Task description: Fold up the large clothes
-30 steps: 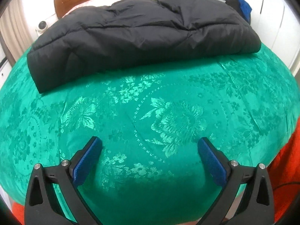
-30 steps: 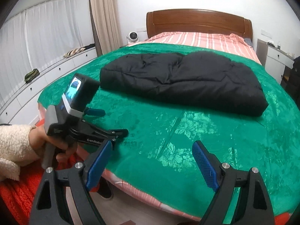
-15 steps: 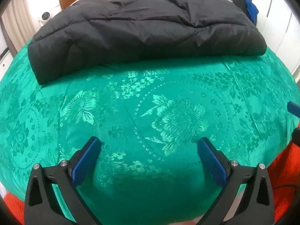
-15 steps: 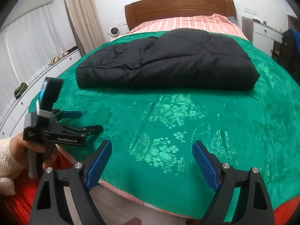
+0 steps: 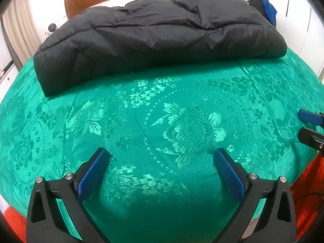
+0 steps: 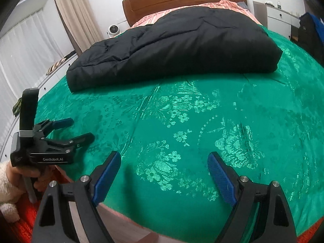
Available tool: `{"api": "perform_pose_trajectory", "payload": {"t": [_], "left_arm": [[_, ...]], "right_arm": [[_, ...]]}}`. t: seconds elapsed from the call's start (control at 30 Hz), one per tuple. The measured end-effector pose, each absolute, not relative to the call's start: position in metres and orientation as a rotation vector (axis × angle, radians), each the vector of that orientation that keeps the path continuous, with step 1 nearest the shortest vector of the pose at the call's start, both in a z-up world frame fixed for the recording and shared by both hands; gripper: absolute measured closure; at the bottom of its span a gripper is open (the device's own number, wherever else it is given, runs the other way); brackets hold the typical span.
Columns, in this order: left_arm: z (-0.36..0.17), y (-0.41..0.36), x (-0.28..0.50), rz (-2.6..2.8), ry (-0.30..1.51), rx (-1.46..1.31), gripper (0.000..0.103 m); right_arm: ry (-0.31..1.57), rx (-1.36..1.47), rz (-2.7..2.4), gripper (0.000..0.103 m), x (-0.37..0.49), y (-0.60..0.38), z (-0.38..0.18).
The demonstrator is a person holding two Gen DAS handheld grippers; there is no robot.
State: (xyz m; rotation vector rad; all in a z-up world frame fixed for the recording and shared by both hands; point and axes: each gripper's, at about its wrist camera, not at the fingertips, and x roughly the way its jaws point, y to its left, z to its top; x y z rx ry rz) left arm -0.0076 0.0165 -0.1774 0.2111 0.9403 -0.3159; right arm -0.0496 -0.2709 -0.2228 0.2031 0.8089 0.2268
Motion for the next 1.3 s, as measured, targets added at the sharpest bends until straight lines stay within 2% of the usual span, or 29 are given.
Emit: {"api": "perform_pose_trajectory", "payload": {"t": [0.07, 0.67, 0.97, 1.2, 1.3], "left_arm": [[-0.179, 0.016, -0.008, -0.321, 0.924, 0.213, 0.000], [-0.170, 0.019, -0.018, -0.355, 0.884, 0.206, 0.000], [-0.128, 0.016, -0.018, -0.419, 0.780, 0.189, 0.000], [-0.077, 0.020, 0.041, -0.521, 0.812, 0.018, 0.000], [-0.066, 0.001, 0.065, -0.521, 0.805, 0.074, 0.000]], "right_arm": [[0.804, 0.199, 0.233, 0.013, -0.050, -0.270, -0.224], [0.776, 0.208, 0.244, 0.013, -0.049, -0.270, -0.224], [0.772, 0.224, 0.248, 0.013, -0.049, -0.273, -0.225], [0.769, 0.242, 0.248, 0.013, -0.049, -0.276, -0.224], [0.764, 0.241, 0.251, 0.013, -0.049, -0.275, -0.223]]}}
